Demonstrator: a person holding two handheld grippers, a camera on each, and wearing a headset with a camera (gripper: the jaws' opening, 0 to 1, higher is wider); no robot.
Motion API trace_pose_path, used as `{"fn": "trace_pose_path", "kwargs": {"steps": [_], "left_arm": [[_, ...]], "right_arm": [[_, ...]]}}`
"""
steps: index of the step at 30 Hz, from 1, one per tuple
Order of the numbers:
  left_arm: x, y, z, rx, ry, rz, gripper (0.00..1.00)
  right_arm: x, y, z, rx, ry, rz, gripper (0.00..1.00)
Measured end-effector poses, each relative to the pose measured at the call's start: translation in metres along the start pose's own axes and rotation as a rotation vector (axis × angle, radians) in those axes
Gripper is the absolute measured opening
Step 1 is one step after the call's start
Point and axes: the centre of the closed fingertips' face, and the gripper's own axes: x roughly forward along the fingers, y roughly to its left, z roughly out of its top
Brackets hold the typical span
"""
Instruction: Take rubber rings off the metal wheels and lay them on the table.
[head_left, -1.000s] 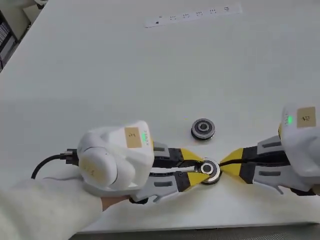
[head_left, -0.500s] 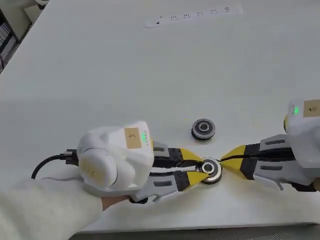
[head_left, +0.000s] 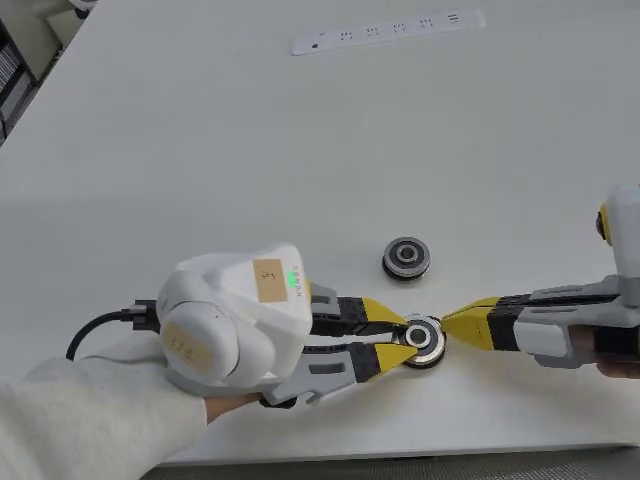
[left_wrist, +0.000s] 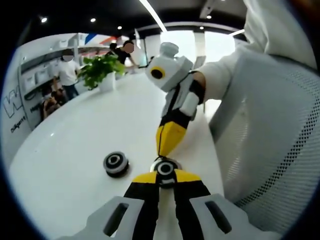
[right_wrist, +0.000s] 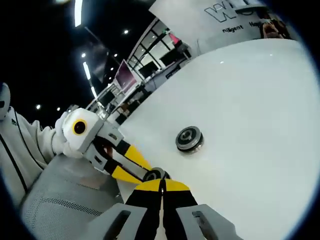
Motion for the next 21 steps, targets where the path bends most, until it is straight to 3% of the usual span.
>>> {"fn": "trace_pose_path", "kwargs": {"steps": [5,11,21], "left_arm": [[0.0,-0.001,0.0,0.017,0.01,0.001,0.1],[0.0,-0.001,0.0,0.025,0.015,0.0,0.1],[0.0,-0.001,0.0,0.028,0.018,0.0,0.1]], "right_arm": [[-0.001,0.004,0.001,0.083,-0.01,0.027,0.0],[0.0,0.014,0.0,0.077,0.0,0.041,0.0],[0.002,0.017,-0.001,0.072,0.01,0.058,0.0]]}}
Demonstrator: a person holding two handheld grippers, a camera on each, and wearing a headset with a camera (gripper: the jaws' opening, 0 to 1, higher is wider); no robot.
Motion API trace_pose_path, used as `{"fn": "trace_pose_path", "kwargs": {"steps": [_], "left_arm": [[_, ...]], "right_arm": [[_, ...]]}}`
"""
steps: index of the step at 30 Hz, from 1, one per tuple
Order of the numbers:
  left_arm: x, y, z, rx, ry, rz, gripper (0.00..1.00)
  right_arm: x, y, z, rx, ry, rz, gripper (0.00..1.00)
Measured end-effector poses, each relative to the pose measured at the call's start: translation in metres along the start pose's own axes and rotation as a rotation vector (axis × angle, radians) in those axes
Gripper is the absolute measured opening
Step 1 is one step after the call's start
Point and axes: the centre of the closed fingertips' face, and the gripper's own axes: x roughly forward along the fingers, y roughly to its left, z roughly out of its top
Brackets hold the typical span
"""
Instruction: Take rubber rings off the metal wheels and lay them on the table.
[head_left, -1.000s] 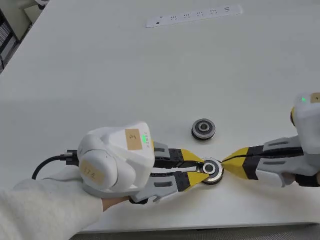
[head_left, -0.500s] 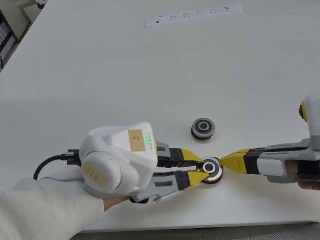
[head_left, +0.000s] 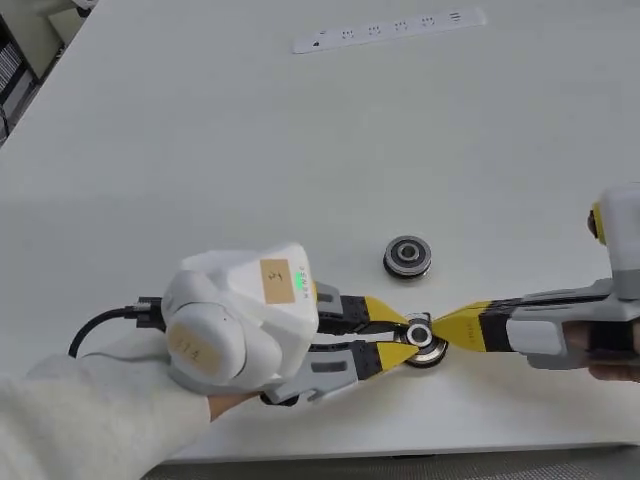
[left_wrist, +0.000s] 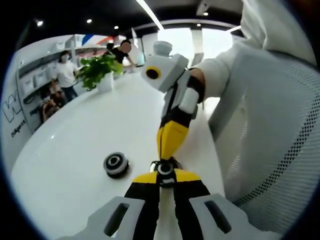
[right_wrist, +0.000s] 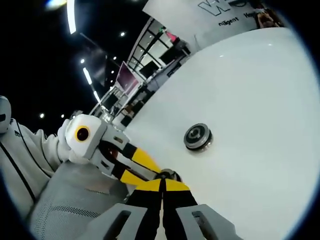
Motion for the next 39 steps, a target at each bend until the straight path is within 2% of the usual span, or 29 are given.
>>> {"fn": "trace_pose_path", "kwargs": {"steps": [9,25,27,28,29,30,33,39], "left_arm": [[0.0,0.0,0.0,-0.003,0.0,0.001,0.1],[0.0,0.0,0.0,-0.005,0.003,0.003,0.09],[0.0,0.003,0.0,0.005,0.005,0.02,0.01],[0.0,0.002,0.004,0.021,-0.007,0.015,0.01],[-0.001,0.003,0.004,0.012,0.002,0.016,0.01],[-0.002,0.0,0.004,0.016,0.006,0.002,0.01],[-0.003,-0.002,0.004,0.022,0.005,0.011,0.01],[-0.005,-0.002,0.003,0.023,0.004,0.014,0.01]], "right_arm": [[0.003,0.004,0.0,-0.029,0.002,0.016,0.0],[0.005,0.009,0.002,-0.03,-0.013,0.053,0.0],[0.005,0.023,0.008,-0.005,-0.047,0.13,0.0],[0.005,0.021,0.009,-0.011,-0.046,0.12,0.0],[0.005,0.01,0.004,-0.047,-0.012,0.057,0.0],[0.005,0.005,0.002,-0.053,0.002,0.03,0.0],[0.006,0.008,0.002,-0.028,-0.011,0.051,0.0],[0.006,0.003,0.0,-0.054,0.008,0.018,0.0]]}}
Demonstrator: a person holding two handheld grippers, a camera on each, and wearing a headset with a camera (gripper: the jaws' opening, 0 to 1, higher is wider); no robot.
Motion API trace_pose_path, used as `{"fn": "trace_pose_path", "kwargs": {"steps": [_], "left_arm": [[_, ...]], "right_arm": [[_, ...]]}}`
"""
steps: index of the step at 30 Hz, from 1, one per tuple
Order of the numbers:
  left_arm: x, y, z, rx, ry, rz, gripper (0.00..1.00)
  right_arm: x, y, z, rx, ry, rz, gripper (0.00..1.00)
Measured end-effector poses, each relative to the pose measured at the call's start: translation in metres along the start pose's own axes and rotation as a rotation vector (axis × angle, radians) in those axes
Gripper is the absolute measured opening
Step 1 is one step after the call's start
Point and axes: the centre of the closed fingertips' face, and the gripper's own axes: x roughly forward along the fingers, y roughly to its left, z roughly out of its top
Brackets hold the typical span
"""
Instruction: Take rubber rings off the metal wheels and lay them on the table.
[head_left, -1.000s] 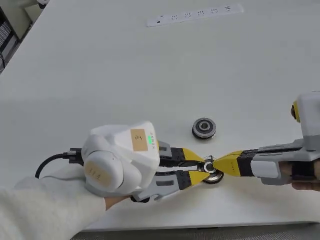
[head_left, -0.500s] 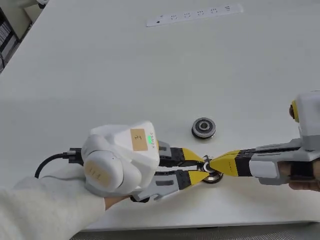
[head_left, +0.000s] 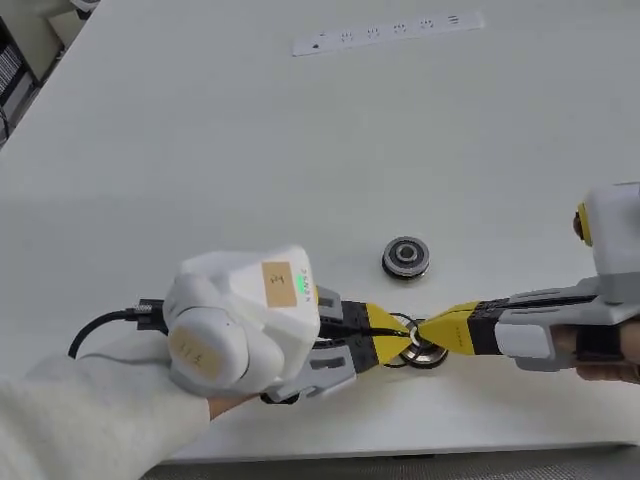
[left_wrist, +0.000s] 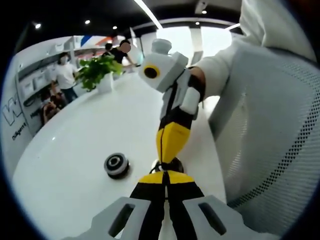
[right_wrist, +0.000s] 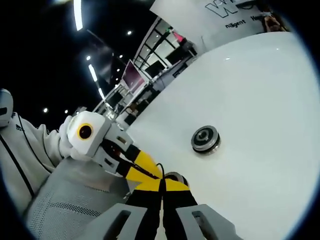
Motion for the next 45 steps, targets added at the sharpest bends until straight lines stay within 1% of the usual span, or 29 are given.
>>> {"fn": "trace_pose_path", "kwargs": {"steps": [4,8,9,10,13,16,17,19,22,25,27,28,30,31,32,33,34,35,37,38,39,40,42,43,45], "left_arm": [[0.0,0.0,-0.001,0.003,-0.001,0.002,0.01],[0.0,-0.001,0.0,0.018,0.005,0.006,0.02],[0.0,0.0,-0.001,0.006,0.01,0.007,0.02],[0.0,0.001,-0.001,0.0,0.012,0.012,0.04],[-0.004,0.001,0.002,0.011,0.006,0.005,0.15],[-0.007,0.002,0.01,-0.002,-0.021,0.005,0.17],[-0.008,0.0,0.015,-0.013,-0.038,-0.004,0.18],[-0.012,-0.001,0.024,-0.014,-0.073,-0.018,0.24],[-0.019,0.0,0.032,-0.009,-0.088,-0.017,0.35],[-0.026,0.003,0.04,-0.008,-0.097,-0.016,0.42],[-0.031,0.005,0.043,-0.002,-0.095,-0.015,0.47],[-0.036,0.008,0.044,0.004,-0.088,-0.002,0.5],[-0.042,0.012,0.046,-0.011,-0.084,0.005,0.55],[-0.046,0.014,0.047,-0.016,-0.086,0.011,0.58],[-0.052,0.017,0.051,-0.018,-0.097,0.028,0.6],[-0.058,0.019,0.053,-0.021,-0.096,0.034,0.62],[-0.061,0.02,0.053,-0.022,-0.095,0.037,0.65],[-0.067,0.022,0.054,-0.021,-0.093,0.051,0.68],[-0.078,0.024,0.055,-0.024,-0.099,0.059,0.71],[-0.083,0.028,0.056,-0.035,-0.108,0.082,0.72],[-0.091,0.03,0.056,-0.045,-0.116,0.101,0.74],[-0.095,0.031,0.056,-0.049,-0.117,0.106,0.76],[-0.105,0.031,0.052,-0.06,-0.102,0.116,0.81],[-0.111,0.031,0.048,-0.05,-0.089,0.129,0.82],[-0.119,0.032,0.045,-0.033,-0.085,0.146,0.82]], "right_arm": [[-0.002,-0.002,0.003,0.001,-0.015,-0.009,0.0],[-0.004,-0.003,0.003,0.007,-0.016,-0.019,0.0],[-0.004,-0.004,0.003,0.006,-0.014,-0.023,0.0],[-0.004,-0.004,0.003,0.004,-0.012,-0.026,0.0],[-0.007,-0.005,0.004,0.003,-0.017,-0.033,0.0],[-0.009,-0.005,0.003,0.012,-0.016,-0.037,0.0],[-0.01,-0.005,0.003,0.01,-0.014,-0.039,0.0],[-0.013,-0.005,0.003,0.007,-0.018,-0.045,0.0],[-0.018,-0.004,0.005,0.011,-0.027,-0.051,0.0],[-0.025,-0.003,0.004,0.011,-0.03,-0.058,0.0],[-0.029,-0.002,0.002,0.01,-0.033,-0.065,0.0],[-0.03,-0.002,0.002,0.012,-0.034,-0.068,0.0],[-0.035,-0.001,0.001,0.014,-0.044,-0.076,0.0],[-0.037,0.0,0.001,0.018,-0.05,-0.077,0.0],[-0.039,0.0,0.001,0.023,-0.057,-0.079,0.0],[-0.041,0.001,0.001,0.022,-0.06,-0.083,0.0],[-0.043,0.001,0.002,0.021,-0.064,-0.089,0.0],[-0.045,0.002,0.002,0.022,-0.067,-0.091,0.0],[-0.049,0.003,0.004,0.019,-0.075,-0.097,0.0],[-0.052,0.004,0.005,0.016,-0.079,-0.102,0.0],[-0.053,0.004,0.006,0.013,-0.083,-0.106,0.0],[-0.055,0.005,0.007,0.01,-0.087,-0.11,0.0],[-0.058,0.005,0.01,0.007,-0.098,-0.115,0.0],[-0.06,0.005,0.011,0.007,-0.104,-0.116,0.0],[-0.062,0.005,0.014,-0.002,-0.11,-0.126,0.0]]}}
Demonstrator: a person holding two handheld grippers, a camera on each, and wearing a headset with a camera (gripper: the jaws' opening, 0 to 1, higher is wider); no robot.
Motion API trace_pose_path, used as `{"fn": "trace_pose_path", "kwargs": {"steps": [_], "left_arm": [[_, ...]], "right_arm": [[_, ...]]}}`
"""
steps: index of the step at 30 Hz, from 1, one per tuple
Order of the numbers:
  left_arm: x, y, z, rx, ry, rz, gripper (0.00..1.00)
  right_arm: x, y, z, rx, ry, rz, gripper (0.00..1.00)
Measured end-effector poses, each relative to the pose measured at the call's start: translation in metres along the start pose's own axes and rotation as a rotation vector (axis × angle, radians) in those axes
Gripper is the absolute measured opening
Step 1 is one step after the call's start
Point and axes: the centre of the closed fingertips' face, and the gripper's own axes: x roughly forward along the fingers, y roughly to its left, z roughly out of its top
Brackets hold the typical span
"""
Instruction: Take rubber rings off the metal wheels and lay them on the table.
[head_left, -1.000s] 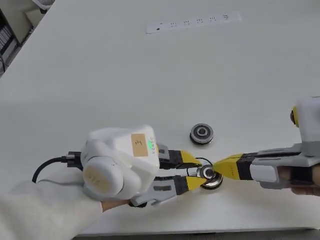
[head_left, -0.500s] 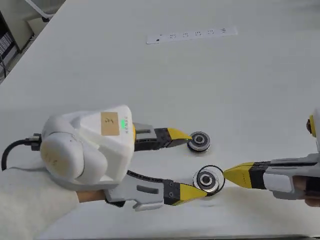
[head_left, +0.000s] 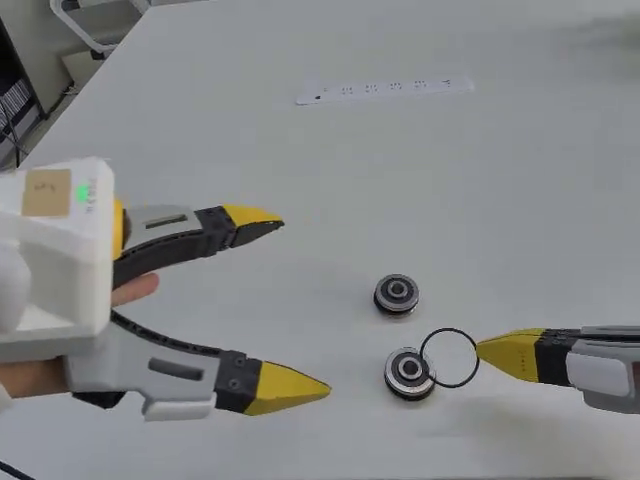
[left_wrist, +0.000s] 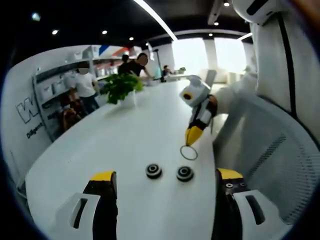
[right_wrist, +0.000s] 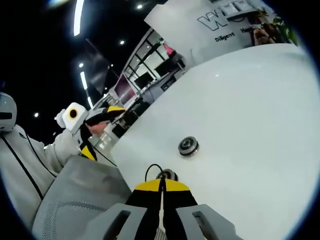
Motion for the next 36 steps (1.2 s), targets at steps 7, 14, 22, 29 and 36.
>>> {"fn": "trace_pose_path", "kwargs": {"steps": [7,14,22,29,36], "left_arm": [[-0.03,0.004,-0.009,-0.033,0.026,0.045,0.96],[-0.057,0.012,-0.02,-0.075,0.036,0.127,1.0],[-0.079,0.016,-0.033,-0.138,0.028,0.207,1.0],[-0.091,0.008,-0.047,-0.225,0.01,0.265,1.0],[-0.1,0.001,-0.062,-0.283,0.017,0.314,1.0]], "right_arm": [[-0.004,0.004,0.012,-0.025,-0.011,-0.005,0.0],[-0.002,0.012,0.024,-0.062,-0.007,0.008,0.0],[0.004,0.018,0.033,-0.104,0.013,0.025,0.0],[0.01,0.022,0.041,-0.132,0.028,0.038,0.0],[0.022,0.029,0.044,-0.167,0.067,0.066,0.0]]}}
